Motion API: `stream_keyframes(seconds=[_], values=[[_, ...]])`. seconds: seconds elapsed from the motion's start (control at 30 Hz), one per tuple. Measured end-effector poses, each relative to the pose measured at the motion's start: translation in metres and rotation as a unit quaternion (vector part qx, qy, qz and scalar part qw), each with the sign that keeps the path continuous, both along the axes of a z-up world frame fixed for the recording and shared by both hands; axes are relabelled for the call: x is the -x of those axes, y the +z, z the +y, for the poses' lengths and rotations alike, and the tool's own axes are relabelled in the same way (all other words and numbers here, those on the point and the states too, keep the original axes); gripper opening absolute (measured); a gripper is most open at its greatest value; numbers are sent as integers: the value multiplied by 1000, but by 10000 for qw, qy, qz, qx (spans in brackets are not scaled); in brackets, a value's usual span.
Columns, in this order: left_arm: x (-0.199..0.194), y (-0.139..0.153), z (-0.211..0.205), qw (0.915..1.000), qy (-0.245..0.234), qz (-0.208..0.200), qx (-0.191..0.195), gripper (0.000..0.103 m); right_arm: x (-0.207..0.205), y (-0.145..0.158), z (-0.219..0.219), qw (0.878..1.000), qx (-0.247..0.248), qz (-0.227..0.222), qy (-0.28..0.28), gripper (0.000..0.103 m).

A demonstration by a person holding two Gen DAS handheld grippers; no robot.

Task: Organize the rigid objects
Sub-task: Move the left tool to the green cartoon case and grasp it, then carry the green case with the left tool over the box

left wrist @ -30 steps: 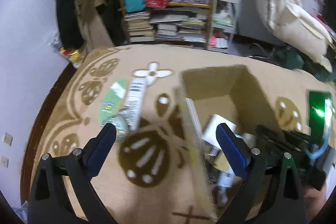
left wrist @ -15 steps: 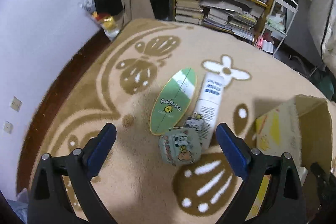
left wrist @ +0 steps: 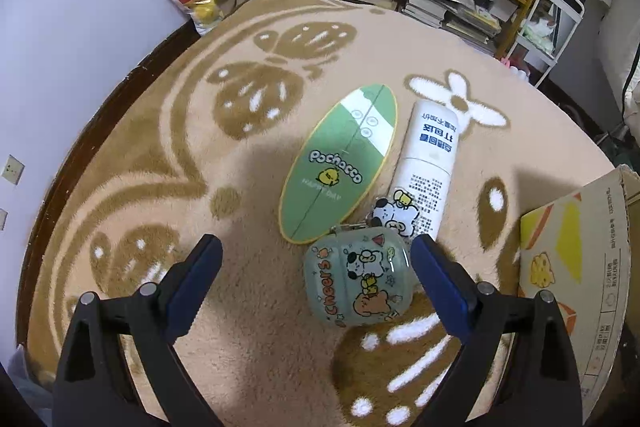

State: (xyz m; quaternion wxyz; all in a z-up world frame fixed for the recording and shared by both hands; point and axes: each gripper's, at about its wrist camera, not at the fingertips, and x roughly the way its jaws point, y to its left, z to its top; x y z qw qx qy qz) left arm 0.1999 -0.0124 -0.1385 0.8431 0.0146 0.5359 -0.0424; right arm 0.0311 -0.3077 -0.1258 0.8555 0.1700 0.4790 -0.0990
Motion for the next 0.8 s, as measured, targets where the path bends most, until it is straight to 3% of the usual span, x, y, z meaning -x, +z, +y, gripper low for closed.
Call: stream_keyframes(seconds=[0.2, 0.3, 0.37, 0.53, 0.63, 0.8], values=[[2, -10, -7, 9997, -130, 114, 144, 75, 0, 0, 0, 10000, -7, 6, -7, 7], [7, -14, -9, 9989, -183, 241, 355, 57, 0, -1, 0, 10000, -5, 7, -6, 7], [10, -13, -10, 9989, -188, 211, 384, 56, 0, -1, 0, 10000, -5, 7, -6, 7], [17, -6, -21, 9993, -360, 49, -113, 55, 0, -1, 0, 10000, -18, 4, -12, 7], [26, 13, -25, 9985, -500, -201, 70, 55, 1, -1, 1, 10000, -24, 4, -13, 7], [46, 52, -39, 9941, -758, -753, -181, 55, 1, -1, 1, 10000, -23, 5, -12, 7]])
